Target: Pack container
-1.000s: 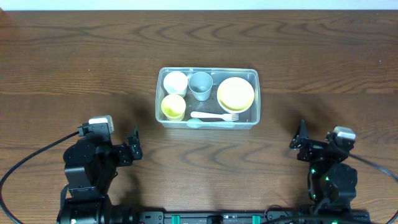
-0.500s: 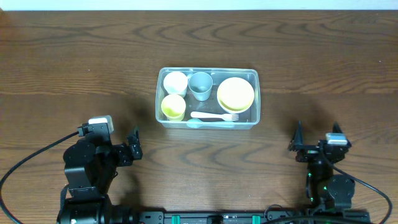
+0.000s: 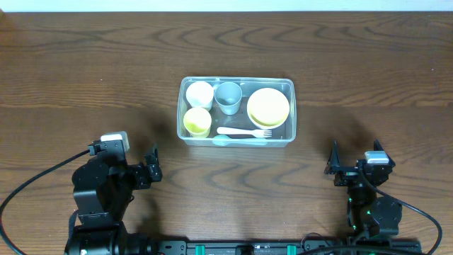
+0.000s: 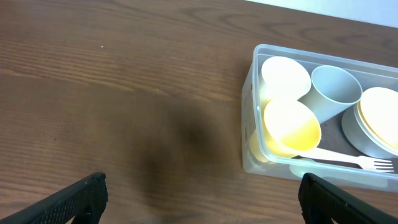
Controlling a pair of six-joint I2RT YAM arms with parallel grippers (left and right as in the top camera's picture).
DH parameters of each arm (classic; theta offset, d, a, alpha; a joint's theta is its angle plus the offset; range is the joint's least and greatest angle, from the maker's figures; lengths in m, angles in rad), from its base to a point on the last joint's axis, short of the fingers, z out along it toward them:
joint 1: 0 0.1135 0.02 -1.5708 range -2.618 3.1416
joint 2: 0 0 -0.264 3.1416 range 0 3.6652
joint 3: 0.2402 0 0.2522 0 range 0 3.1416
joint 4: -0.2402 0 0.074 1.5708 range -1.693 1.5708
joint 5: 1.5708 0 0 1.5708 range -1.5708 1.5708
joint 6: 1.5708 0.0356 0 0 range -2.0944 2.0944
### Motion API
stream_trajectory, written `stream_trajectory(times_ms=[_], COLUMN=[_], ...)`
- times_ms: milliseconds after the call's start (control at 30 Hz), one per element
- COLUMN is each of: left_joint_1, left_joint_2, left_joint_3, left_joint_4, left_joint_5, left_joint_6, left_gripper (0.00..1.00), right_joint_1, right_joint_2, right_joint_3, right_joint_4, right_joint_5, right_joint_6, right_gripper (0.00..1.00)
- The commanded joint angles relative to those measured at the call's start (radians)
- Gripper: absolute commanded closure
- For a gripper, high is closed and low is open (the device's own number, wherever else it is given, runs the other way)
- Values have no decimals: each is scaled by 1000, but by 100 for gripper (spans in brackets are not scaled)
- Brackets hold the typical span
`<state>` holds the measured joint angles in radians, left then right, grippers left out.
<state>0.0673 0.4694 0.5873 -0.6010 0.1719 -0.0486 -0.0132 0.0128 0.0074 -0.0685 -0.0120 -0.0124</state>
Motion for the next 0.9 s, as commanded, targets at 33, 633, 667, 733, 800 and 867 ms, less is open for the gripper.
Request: stream_trajectory(times_ms=[33, 633, 667, 733, 800, 867], left_joint_1=[-2, -2, -2, -2, -2, -2], left_joint_2=[1, -1, -10, -32, -64, -114], left_joint_3=[-2, -4, -11, -31, -69, -134], left_joint_4=[4, -25, -34, -52, -47, -35], left_joint_5=[-16, -67, -68, -68, -68, -68], left_joint_6=[-2, 37, 37, 37, 37, 37], left_gripper=[2, 2, 2, 2, 2, 2], right_joint_1=[-6, -6, -6, -6, -6, -6], right_joint_2=[-6, -6, -6, -6, -6, -6], right_joint_3=[-2, -2, -2, -2, -2, -2], right_joint_4=[-3, -3, -3, -3, -3, -3], right_joint_5=[-15, -15, -15, -15, -15, -15], right_joint_6=[-19, -19, -19, -19, -19, -19], right_gripper=[1, 1, 1, 1, 1, 1])
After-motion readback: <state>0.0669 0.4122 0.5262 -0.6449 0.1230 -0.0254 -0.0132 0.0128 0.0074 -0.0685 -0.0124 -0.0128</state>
